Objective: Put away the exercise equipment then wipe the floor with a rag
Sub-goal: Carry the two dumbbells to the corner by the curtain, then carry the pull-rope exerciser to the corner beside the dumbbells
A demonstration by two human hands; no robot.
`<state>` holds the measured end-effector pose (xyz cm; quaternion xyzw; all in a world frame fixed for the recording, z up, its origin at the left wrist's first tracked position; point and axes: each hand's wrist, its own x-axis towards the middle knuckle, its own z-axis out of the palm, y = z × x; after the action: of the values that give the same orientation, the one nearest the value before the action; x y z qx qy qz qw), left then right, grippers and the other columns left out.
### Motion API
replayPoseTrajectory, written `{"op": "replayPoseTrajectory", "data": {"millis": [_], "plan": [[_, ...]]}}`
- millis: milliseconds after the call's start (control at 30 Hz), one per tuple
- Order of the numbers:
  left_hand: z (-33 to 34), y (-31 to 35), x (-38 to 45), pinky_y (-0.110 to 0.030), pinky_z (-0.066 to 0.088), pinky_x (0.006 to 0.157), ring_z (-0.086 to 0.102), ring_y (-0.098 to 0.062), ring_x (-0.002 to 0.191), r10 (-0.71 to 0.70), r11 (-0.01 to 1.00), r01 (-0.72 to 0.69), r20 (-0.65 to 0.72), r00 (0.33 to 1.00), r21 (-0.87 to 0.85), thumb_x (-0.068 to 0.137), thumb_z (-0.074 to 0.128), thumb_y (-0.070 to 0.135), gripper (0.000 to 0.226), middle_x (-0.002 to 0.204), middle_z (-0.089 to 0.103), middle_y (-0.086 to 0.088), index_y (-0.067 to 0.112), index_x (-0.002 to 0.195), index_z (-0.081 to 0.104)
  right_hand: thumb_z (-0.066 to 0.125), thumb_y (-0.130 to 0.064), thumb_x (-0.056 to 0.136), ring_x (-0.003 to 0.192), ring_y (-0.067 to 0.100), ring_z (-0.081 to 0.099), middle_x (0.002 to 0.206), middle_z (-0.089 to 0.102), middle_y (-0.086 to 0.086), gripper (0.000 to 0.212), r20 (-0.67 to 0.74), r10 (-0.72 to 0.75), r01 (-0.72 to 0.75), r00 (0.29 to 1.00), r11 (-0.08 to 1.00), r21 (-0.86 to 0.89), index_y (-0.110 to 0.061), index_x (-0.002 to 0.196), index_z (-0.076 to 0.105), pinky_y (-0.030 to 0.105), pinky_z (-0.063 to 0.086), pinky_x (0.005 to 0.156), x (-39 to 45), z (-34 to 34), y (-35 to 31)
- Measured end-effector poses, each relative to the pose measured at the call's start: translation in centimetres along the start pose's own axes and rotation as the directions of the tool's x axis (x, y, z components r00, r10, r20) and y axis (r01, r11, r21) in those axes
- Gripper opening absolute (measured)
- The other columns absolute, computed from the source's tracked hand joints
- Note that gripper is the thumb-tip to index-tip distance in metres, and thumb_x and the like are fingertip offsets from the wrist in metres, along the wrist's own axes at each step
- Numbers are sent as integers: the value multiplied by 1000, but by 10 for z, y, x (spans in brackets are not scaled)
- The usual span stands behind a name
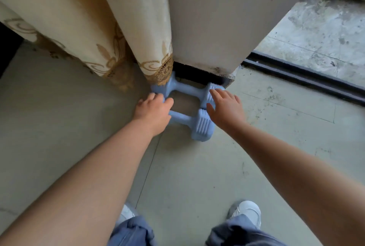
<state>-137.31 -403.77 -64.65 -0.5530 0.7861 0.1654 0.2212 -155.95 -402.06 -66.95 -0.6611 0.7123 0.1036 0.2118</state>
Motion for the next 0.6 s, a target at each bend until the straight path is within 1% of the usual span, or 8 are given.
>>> {"op": "replayPoseTrajectory", "data": {"millis": [67,133,267,333,467,533,600], "plan": [[-13,0,-28,-39,35,103,30,-25,135,-27,999,28,18,999,-36,94,49,34,42,139,39,-6,18,132,41,39,-34,97,139,20,29,150,33,0,53,52,-55,56,997,998,-22,-18,146,28,37,21,113,-28,-18,-14],[-35,-2,-59,-38,34,103,31,-25,134,-60,996,62,41,997,-61,95,48,34,41,139,39,-6,18,132,41,40,-34,96,138,20,30,149,34,0,53,84,-75,75,994,997,3,-18,145,29,36,22,112,-56,-45,-31],[-92,-6,-124,-40,33,103,34,-27,131,-155,982,161,62,986,-103,96,46,31,37,141,38,-8,16,130,43,37,-37,97,140,20,28,150,33,0,53,156,-114,116,981,993,-7,-18,145,29,45,11,117,-109,-108,-60],[-119,-7,-160,-40,32,104,35,-28,131,-196,971,204,73,978,-127,96,46,31,37,140,39,-8,16,129,44,37,-38,97,140,22,27,151,32,1,53,176,-143,148,974,989,-17,-17,146,28,46,11,117,-134,-141,-73],[-166,-11,-241,-39,33,103,36,-30,130,-327,914,334,70,942,-229,96,45,30,38,139,42,-9,16,131,45,39,-42,95,139,24,30,149,36,3,56,193,-293,307,936,951,-43,-17,144,30,44,18,116,-182,-206,-102],[-183,-13,-289,-38,36,100,39,-30,127,-416,861,415,63,907,-295,96,44,31,39,136,46,-10,15,131,46,40,-43,95,138,24,31,147,38,4,56,213,-389,412,896,908,-73,-18,144,31,43,19,115,-208,-234,-119],[-194,-13,-342,-37,38,97,42,-30,124,-502,800,486,51,864,-352,95,45,31,39,131,50,-11,14,129,48,40,-43,95,138,24,31,149,36,4,57,242,-489,525,838,843,-115,-18,145,30,43,18,115,-234,-258,-139]]}}
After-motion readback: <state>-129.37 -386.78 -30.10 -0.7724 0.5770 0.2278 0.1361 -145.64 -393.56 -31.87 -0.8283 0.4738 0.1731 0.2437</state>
